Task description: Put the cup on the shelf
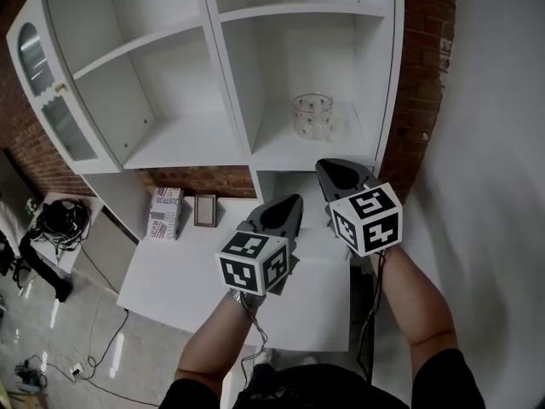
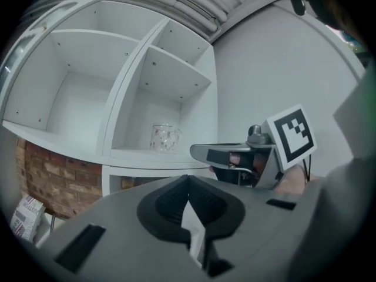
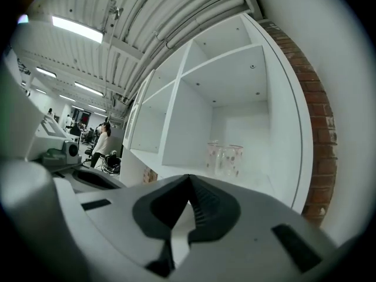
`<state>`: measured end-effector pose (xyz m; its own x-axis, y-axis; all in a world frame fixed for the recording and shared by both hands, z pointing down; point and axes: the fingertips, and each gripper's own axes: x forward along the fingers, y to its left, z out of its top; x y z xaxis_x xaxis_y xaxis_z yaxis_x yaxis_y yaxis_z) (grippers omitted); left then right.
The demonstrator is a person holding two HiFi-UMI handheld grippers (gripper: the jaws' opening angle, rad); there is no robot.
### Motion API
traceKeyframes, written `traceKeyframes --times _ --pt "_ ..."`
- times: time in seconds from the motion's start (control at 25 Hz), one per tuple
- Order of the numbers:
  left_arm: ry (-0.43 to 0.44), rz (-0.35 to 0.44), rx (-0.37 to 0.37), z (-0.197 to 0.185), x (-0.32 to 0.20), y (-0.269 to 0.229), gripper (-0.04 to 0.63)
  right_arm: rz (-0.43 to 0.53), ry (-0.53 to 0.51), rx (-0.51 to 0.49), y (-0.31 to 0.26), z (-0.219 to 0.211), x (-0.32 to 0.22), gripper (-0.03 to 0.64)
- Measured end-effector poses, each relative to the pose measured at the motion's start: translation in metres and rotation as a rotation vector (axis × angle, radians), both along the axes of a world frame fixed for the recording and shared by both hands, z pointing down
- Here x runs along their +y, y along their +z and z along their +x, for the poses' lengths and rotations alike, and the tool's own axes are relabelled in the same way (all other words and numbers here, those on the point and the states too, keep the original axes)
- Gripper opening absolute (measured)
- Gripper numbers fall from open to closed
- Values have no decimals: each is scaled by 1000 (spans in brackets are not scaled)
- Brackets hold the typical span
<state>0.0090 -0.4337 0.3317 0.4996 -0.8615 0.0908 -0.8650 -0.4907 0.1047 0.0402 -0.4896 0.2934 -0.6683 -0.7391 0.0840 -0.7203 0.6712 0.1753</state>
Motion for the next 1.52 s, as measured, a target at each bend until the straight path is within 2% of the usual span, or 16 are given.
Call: traceKeyframes --times 0.24,0.44,1.12,1.52 --pt "-72 -19 -8 -23 18 9 5 -42 -68 -35 18 -18 19 0" --pt "-81 -19 -5 -41 32 9 5 -58 -77 -45 24 -32 33 0" --pt "76 -25 13 -103 107 10 5 -102 102 -77 34 -71 122 0" --pt "151 -33 18 -111 155 26 5 -126 201 -73 54 -68 179 0"
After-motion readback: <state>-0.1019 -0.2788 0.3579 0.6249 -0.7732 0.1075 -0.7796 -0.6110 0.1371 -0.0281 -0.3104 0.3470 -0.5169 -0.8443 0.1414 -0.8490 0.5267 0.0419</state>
